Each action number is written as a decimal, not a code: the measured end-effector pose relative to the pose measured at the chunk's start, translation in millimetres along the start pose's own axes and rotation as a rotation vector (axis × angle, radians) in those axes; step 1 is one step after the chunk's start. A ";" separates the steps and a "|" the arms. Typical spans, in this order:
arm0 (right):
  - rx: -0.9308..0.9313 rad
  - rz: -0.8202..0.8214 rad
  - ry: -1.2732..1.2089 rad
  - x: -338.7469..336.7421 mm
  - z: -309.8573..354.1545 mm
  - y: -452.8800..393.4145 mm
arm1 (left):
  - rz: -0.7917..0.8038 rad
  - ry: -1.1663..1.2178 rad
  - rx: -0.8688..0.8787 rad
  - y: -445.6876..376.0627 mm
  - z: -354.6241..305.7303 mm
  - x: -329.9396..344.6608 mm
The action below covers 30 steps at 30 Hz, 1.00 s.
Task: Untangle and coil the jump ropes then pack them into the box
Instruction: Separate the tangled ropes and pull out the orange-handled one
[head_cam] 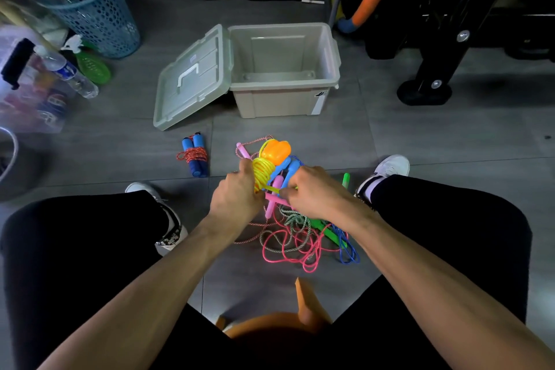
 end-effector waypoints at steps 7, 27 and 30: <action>-0.046 -0.003 -0.057 -13.9 6.2 15.7 | -0.012 0.036 -0.026 -12.9 1.5 -6.3; -0.283 -0.852 -0.437 -2.8 4.2 -3.4 | -0.217 0.027 0.186 12.9 -29.5 -9.4; -0.338 -0.906 -0.347 -1.5 7.0 -2.0 | -0.231 0.130 0.237 17.2 -32.6 -9.6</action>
Point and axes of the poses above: each hand's wrist, its own y-axis away from the middle knuckle, its own x-axis out of the palm, z = x × y, the point moved 2 cm from there along -y, towards the middle knuckle, and after that the axes turned 6 degrees about -y, right-handed, at the moved point
